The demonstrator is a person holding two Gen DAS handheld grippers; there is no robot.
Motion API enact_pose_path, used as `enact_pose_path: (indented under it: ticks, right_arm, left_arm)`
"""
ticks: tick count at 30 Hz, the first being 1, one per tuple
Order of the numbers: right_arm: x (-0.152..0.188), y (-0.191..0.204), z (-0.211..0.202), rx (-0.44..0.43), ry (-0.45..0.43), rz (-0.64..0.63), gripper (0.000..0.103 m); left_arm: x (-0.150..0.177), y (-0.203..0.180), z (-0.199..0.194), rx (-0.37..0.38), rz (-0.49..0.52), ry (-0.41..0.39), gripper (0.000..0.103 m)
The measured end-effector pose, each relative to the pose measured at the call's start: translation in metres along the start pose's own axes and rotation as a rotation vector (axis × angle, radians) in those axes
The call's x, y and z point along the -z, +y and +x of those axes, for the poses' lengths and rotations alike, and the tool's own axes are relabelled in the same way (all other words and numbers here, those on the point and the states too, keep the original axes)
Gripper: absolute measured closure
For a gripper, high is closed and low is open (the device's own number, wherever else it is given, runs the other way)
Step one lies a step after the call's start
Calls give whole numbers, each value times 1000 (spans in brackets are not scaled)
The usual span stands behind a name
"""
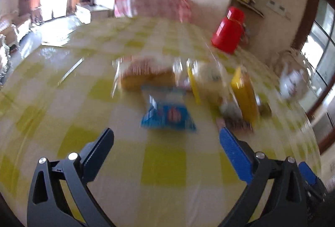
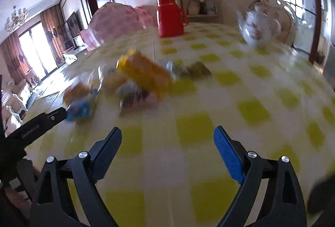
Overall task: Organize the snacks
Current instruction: 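Move both open tools back over the snacks on the table, then grasp the yellow bread packet with the right tool while the left tool grasps the blue rice-cracker bag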
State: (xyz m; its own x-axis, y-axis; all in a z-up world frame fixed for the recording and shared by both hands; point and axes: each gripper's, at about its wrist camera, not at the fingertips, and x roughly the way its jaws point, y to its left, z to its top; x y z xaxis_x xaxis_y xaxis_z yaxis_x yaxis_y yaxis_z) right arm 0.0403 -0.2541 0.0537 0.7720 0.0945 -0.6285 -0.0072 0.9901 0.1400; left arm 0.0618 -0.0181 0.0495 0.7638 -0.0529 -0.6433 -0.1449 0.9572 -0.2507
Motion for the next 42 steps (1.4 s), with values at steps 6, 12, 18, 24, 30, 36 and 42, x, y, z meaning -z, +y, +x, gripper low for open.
enact_pose_path:
  ticks: [6,12,18,24,30,36,42]
  right_arm:
    - [-59,17,64,-90,3,-184,16]
    - [-84,25,142,-212,149,-316,16]
    - [-80,19,151,-252,174,-244,46]
    - [-57,40,85,-102,151,-276,54]
    - [-22,34,6,-4,117,-213,54]
    - [33,14,-39,-50,95,-78,54]
    - [38,18,-52,-95,56,-42,54]
  left_arm:
    - [-12,26,25,106,-111,21,2]
    - [-17,44,30,118,-167,20,2]
    - [-17,50,44,106,-192,80,2]
    - [-16,56,44,80,-210,85,2]
    - [-17,50,50,84,-132,152,2]
    - [-10,17,48,17,57,132,2]
    - [-22,3,82,-37,70,219,2]
